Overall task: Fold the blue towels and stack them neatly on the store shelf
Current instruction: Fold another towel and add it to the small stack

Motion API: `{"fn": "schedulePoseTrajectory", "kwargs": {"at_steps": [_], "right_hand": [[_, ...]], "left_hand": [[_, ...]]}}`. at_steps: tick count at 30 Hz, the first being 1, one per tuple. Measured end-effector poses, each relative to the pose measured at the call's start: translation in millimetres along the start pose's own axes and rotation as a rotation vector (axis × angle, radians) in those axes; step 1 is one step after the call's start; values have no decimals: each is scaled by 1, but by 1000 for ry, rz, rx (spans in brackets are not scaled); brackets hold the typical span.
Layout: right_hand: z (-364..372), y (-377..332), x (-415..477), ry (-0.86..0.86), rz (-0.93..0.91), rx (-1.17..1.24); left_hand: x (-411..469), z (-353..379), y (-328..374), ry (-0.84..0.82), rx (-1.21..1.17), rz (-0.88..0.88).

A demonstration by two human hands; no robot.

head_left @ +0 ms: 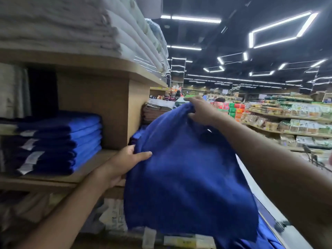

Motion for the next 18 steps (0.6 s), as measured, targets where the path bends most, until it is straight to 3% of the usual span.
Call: {"fn": "schedulePoseTrajectory", "kwargs": {"at_steps": [2, 4, 11, 18], "right_hand": [[46, -6, -5, -199, -2, -61], [75, -13, -23, -279, -58, -74], [66, -90, -140, -71, -458, 153], [103, -177, -268, -377, -970, -76]], "left_hand": [[3, -4, -15, 6, 100, 19], [6, -7, -28, -3, 188, 29], [18, -15, -38, 35, 309, 68], [9, -12, -31, -4, 249, 31]]}}
Point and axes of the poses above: each hand's wrist, its own x-axis towards the middle knuckle, its own z-axis out of the palm, y = z × x, the point moved 7 cm from there along x, towards the middle knuckle, and after that the axes turned 4 degrees about y, right-handed, at the moved point
